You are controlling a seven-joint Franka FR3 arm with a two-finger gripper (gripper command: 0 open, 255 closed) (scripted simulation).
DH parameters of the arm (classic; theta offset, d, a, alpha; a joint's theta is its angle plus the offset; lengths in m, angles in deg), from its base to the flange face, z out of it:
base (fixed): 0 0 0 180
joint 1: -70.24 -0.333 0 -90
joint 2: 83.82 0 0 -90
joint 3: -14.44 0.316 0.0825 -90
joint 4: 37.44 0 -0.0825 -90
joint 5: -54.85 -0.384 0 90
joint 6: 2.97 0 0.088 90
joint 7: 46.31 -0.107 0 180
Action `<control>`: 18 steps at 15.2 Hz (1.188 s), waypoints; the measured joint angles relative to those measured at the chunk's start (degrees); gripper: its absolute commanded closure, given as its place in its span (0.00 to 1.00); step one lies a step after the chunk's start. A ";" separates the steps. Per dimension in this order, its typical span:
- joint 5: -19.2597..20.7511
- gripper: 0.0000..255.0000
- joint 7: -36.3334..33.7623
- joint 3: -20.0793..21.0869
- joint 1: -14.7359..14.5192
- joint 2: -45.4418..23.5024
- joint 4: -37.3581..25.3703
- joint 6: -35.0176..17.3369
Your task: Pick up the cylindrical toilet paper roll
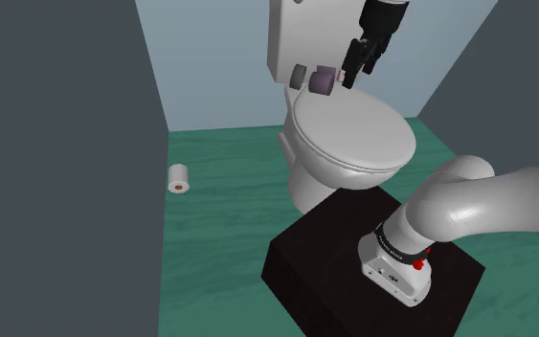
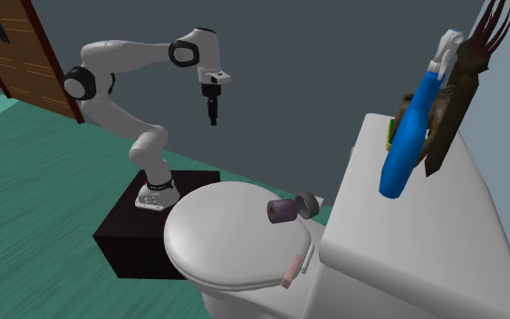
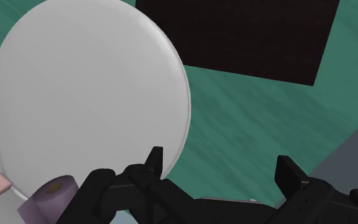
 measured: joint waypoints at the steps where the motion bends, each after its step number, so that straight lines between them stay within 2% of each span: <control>1: 0.00 0.00 0.00 0.00 0.00 0.00 0.00 0.00; 4: 0.15 0.00 2.74 -3.70 0.75 -0.19 1.42 -4.42; 10: -1.50 0.00 10.28 -13.71 1.85 -1.79 6.36 -18.25; 15: -5.38 0.00 18.45 -23.20 1.01 -6.28 7.25 -28.79; 18: -9.43 0.00 24.16 -29.37 -1.00 -9.87 6.58 -34.22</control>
